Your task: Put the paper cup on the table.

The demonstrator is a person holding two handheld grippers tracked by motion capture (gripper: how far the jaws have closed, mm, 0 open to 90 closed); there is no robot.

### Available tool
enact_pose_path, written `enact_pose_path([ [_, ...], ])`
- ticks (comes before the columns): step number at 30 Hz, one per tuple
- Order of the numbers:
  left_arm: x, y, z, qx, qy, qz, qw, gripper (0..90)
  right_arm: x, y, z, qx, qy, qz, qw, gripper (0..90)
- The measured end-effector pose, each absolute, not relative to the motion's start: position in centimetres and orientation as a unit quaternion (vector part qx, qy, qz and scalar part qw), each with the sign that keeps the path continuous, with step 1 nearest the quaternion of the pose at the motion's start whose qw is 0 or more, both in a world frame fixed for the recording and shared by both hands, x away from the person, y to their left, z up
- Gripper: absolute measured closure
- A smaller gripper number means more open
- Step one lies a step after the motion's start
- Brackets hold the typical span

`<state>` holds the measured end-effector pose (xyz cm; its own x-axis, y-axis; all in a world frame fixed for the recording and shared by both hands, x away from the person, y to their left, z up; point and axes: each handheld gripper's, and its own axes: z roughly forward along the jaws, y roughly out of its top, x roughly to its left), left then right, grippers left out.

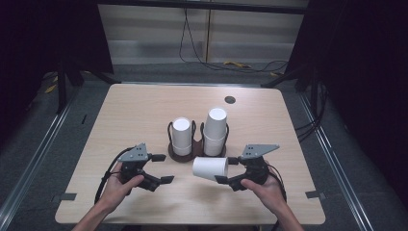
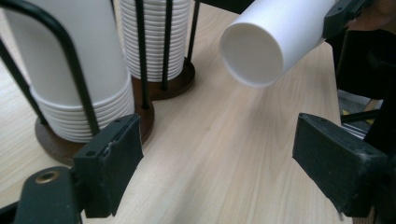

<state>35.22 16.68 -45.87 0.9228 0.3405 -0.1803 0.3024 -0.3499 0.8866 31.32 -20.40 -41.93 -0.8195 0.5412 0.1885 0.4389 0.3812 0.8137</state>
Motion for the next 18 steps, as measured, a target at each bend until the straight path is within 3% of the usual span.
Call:
enact_pose_path([
  [18, 35.7, 17.9, -46.0, 0.815, 0.222, 0.030, 0.534, 15.8, 31.2, -24.7, -42.1, 0.362, 0.831, 0.414, 0.080, 24.3],
])
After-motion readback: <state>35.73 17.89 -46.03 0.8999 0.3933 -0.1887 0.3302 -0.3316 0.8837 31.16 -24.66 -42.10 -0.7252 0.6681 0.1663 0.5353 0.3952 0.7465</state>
